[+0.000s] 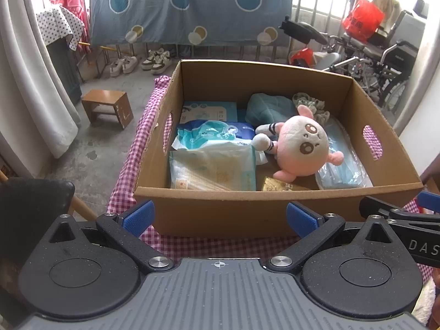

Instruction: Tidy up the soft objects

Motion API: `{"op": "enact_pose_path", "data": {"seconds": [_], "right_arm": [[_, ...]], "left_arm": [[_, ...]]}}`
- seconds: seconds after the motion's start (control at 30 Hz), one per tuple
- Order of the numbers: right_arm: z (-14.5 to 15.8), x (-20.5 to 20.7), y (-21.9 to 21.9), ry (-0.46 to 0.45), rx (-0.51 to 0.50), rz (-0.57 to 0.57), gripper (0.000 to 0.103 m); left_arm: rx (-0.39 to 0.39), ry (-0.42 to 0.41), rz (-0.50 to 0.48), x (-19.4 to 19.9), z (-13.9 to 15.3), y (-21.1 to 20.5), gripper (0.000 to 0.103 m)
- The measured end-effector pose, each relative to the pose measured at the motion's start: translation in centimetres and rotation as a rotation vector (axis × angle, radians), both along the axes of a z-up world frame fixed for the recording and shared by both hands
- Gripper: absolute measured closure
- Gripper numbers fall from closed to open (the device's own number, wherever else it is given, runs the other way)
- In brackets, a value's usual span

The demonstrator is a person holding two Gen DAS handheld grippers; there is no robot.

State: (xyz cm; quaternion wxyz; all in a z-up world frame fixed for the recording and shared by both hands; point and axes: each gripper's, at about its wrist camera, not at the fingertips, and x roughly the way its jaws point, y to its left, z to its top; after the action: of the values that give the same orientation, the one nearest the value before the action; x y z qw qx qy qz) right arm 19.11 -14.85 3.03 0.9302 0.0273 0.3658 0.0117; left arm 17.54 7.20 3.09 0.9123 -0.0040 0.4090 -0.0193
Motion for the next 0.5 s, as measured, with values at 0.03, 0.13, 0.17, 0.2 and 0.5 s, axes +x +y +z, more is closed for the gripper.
{"op": "enact_pose_path", "data": {"seconds": [0.03, 0.13, 0.17, 0.2, 0.5], "right_arm": [[0.06, -0.02, 0.01, -0.002, -0.003, 0.001, 0.0], [0.18, -0.05, 0.15, -0.004, -0.012, 0.004, 0.0], [0.19, -0.05, 0.18, -0.005, -0.014, 0.006, 0.0], [0.2, -0.05, 0.22, -0.006, -0.019, 0.006, 0.0], [-0.01, 0.1, 0.11, 0.003, -0.012, 0.0, 0.0]], "left_arm": [[0.003, 0.0, -0.001, 0.02, -0.01, -0.06, 0.0], [0.009, -0.001, -0.001, -0.02, -0.06, -0.18, 0.001], [0.011, -0.001, -0.001, -0.06, -0.1, -0.22, 0.001], [0.013, 0.0, -0.001, -0.06, -0.15, -0.25, 0.001], [0.029, 0.006, 0.0, 0.02, -0.27, -0.34, 0.001]]}}
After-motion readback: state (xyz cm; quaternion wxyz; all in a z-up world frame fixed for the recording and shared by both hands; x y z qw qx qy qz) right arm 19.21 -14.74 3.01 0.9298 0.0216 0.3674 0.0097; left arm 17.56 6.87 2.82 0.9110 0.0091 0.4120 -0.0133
